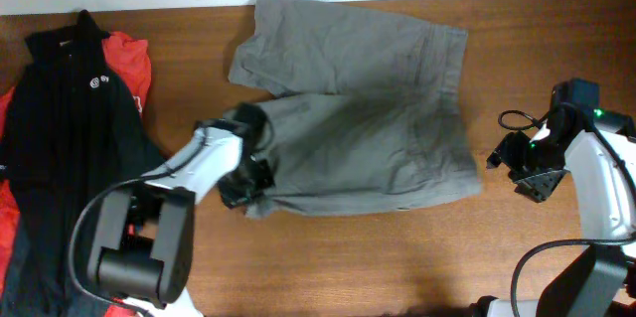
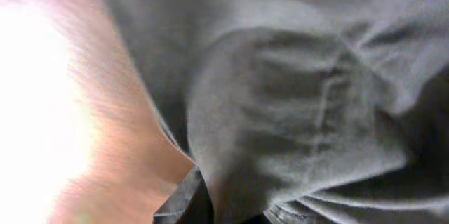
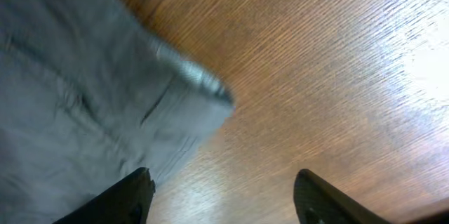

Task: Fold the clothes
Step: 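Grasp the bottom hems of both legs with left and right grippers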

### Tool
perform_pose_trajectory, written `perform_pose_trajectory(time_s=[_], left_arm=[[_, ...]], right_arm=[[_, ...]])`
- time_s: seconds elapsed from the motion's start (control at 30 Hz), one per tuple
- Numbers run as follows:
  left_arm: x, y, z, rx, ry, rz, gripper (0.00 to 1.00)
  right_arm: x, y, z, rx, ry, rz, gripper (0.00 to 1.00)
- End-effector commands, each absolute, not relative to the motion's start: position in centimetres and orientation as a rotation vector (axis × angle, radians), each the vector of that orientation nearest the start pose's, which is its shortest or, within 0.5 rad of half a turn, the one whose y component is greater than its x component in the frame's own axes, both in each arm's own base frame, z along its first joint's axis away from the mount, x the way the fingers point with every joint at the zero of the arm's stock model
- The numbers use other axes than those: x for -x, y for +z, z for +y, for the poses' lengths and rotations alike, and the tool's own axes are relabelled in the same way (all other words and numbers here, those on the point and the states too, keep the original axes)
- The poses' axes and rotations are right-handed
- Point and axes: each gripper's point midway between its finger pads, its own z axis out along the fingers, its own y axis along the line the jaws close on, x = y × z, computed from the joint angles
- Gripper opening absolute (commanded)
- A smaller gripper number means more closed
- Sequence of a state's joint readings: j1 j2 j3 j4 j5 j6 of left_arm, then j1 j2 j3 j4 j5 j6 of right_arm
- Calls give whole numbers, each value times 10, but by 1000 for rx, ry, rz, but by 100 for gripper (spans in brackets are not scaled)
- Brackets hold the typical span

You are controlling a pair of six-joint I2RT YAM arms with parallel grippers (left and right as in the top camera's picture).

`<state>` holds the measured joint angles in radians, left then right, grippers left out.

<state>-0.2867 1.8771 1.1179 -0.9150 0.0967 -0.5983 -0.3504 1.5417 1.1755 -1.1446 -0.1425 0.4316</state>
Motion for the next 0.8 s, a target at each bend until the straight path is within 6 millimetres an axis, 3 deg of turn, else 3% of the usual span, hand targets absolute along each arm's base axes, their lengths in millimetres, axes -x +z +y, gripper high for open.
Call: perform_pose_trajectory(time_s=[0.0,0.17,0.4,0.53,0.67,0.77], left_arm=[[-290,-15,-69,605,-13,3175,1],[-296,-16,-73,603,-56,3159,1],[-292,-16,-84,558,-75,3174,1],[-289,-15,-96,511,-100,3190,1],[-288,-15,-99,489,-93,3193,1],[-288,-15,-99,489,-93,3193,1]], right_arm=[[-264,92,-66,-1256,248,2849,65],[-261,77,-37,-1249,374,2882,65],[-269,62,-3,-1143,399,2907,64],[-276,52,11,-1102,405,2898,45],[-270,40,20,-1094,394,2948,44],[-265,34,24,-1091,382,2986,50]])
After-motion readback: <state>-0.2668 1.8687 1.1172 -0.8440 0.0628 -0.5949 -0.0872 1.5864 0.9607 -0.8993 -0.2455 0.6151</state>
